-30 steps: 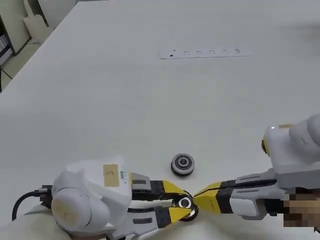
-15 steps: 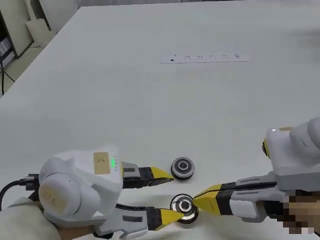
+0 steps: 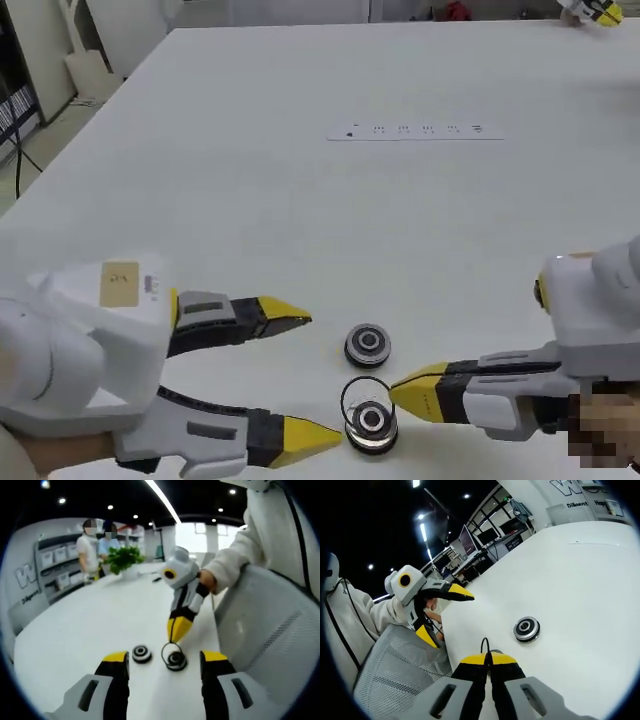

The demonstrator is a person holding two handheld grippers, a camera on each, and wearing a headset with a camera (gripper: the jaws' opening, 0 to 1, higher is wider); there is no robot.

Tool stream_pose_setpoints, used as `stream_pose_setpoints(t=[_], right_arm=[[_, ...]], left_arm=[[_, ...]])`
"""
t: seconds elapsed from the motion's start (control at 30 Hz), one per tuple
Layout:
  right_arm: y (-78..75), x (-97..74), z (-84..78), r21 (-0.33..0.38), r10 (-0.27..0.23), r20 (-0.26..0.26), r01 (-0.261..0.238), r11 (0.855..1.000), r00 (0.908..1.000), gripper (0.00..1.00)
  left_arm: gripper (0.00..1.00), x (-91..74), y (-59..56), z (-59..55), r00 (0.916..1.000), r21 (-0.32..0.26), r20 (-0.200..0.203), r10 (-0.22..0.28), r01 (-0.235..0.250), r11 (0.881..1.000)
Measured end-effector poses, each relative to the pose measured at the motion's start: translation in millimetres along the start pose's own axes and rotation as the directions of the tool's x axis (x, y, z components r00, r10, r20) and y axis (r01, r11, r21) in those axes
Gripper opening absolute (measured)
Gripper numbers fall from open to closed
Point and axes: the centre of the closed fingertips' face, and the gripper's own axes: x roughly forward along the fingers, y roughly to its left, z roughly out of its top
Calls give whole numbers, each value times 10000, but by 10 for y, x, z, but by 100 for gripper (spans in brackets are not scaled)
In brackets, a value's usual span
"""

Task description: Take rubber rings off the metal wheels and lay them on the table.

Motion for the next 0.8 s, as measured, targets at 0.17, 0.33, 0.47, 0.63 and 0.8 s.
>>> stream_pose_setpoints(t=[0.17,0.33,0.47,0.63,0.8], right_arm=[[52,-15,58,-246,-127,55,129,9996,9999,0],[126,-24,134,-395,-138,214,146,9991,9997,0],[183,-30,191,-540,-187,350,206,9983,9992,0],[263,-15,246,-591,-190,520,221,9980,9985,0],[316,11,268,-661,-235,583,274,9974,9980,0]], left_arm=[[65,-183,59,-67,9978,267,-449,487,-476,9985],[71,-362,58,-89,9962,0,-503,713,-714,9974],[75,-506,47,-158,9934,-97,-575,995,-1002,9949],[82,-690,80,-196,9866,-552,-396,1583,-1603,9855],[89,-803,88,-228,9803,-875,-352,1946,-1970,9765]])
